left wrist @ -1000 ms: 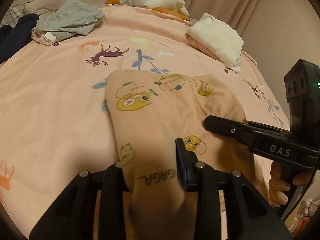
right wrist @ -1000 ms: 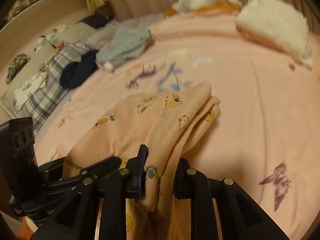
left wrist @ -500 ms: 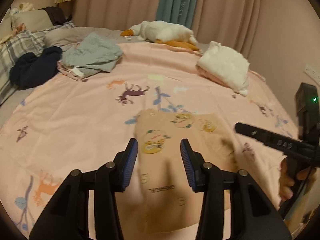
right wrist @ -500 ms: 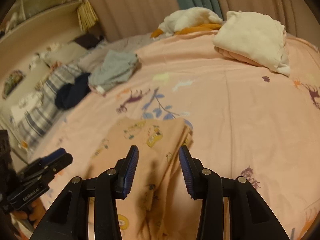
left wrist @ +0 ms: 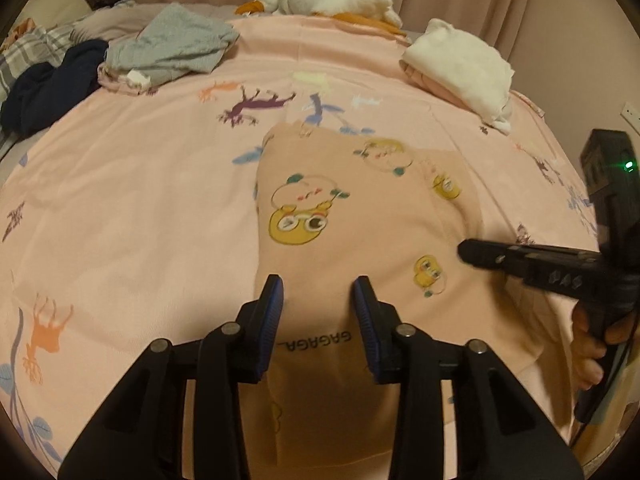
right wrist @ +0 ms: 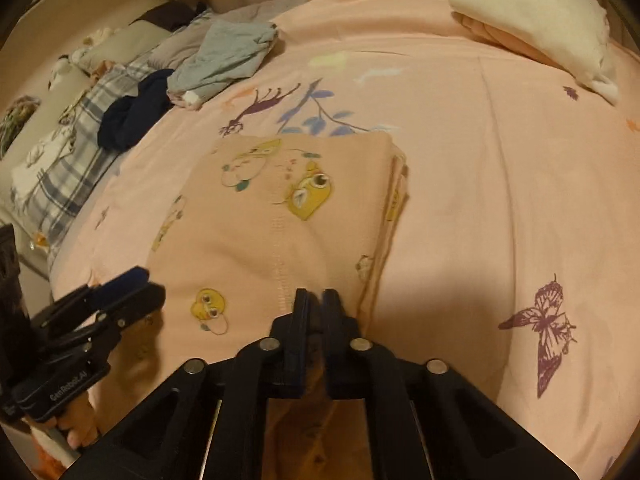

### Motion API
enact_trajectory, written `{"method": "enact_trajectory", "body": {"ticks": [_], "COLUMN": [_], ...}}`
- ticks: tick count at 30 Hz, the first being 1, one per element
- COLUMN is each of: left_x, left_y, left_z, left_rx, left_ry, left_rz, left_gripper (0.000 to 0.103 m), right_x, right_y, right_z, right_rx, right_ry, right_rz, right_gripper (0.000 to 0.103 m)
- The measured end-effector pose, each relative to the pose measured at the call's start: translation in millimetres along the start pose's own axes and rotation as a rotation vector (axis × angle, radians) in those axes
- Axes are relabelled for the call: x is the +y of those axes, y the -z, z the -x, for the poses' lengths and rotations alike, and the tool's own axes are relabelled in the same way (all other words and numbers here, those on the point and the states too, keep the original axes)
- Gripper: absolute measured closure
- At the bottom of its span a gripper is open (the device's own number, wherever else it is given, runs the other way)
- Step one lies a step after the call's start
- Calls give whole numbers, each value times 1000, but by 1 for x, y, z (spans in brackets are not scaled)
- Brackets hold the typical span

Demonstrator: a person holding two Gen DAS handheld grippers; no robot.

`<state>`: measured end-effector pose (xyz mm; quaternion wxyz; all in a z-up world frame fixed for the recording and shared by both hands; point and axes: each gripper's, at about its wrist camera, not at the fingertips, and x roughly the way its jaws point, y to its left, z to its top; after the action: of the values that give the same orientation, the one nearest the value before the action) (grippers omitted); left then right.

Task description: Fold small clothes

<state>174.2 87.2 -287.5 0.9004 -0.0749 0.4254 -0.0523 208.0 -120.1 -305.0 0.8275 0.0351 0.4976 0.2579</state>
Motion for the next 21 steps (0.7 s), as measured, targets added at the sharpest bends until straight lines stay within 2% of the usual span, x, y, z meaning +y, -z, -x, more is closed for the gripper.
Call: {"method": "enact_trajectory", "body": {"ticks": [6, 10, 14, 18, 21], "left_x": [1, -10, -28, -34, -29], "left_y": [4, 9, 17, 31, 37], "left_z": [17, 43, 42, 23, 24], "left_rx": [-3, -19, 32, 129, 114], "left_ry": [9, 128, 171, 120, 129], "left_rz": [39, 4, -26, -20, 6], "left_gripper": [68, 67, 67, 67, 67], "right_x": [-3, 7, 17, 9, -8], "right_y": [1, 2, 16, 29, 35], "right_z": [7, 32, 37, 22, 18], "right_rx": [-4, -21, 13, 80, 106], "right_ry": [-28, -3, -33, 36, 108], "right_rz": [-62, -25, 54, 52, -4], "right_gripper": [103, 103, 103, 103, 103]}}
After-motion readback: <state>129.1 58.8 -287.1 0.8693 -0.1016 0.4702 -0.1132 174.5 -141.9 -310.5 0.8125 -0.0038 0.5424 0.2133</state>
